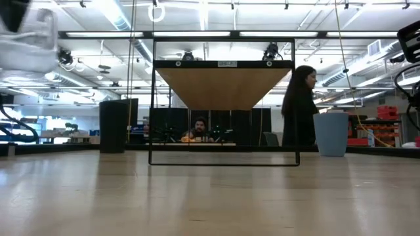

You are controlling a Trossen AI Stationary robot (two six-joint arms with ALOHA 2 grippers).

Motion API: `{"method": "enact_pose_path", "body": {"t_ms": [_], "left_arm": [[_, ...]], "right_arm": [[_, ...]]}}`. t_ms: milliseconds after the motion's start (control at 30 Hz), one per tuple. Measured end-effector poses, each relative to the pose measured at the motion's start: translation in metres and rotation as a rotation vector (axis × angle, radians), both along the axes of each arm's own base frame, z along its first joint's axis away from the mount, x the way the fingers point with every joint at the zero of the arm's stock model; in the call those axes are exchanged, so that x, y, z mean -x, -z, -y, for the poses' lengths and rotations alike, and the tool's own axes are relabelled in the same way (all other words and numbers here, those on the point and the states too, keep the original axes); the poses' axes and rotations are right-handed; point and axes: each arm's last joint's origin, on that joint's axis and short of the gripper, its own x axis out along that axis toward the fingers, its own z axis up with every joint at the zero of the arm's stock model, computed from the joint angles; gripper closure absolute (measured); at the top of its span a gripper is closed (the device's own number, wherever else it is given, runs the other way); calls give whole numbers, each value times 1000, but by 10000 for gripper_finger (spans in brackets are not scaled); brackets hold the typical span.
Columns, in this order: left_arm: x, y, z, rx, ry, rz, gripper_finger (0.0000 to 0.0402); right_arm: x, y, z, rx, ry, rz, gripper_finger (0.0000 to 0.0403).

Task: Stack small to large cups/mugs on shelf
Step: Move the transparent mug to the middle left of the table

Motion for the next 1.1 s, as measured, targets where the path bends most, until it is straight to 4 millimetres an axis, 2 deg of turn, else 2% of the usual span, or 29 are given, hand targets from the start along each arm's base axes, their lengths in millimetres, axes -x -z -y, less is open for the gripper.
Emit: {"method": "enact_pose_path", "body": {"t_ms": [133,267,500,733,867,1000,1100], "left_arm": [[1,-15,-32,-48,-23,46,395],[2,-21,-58,-53,-35,67,395],[-1,-23,-85,-65,-13,61,396],[-11,-24,-112,-71,17,133,396],[-13,-13,-129,-38,7,125,396],[-15,8,-141,7,-5,120,396],[-22,24,-147,33,-2,180,396]], "right_arm": [[0,0,0,1,0,0,321],[0,0,0,0,0,-1,321],[0,0,0,0,0,0,321],[0,0,0,2,0,1,321],[0,0,0,2,0,1,321],[0,0,0,2,0,1,321],[0,0,0,2,0,1,321]]}}
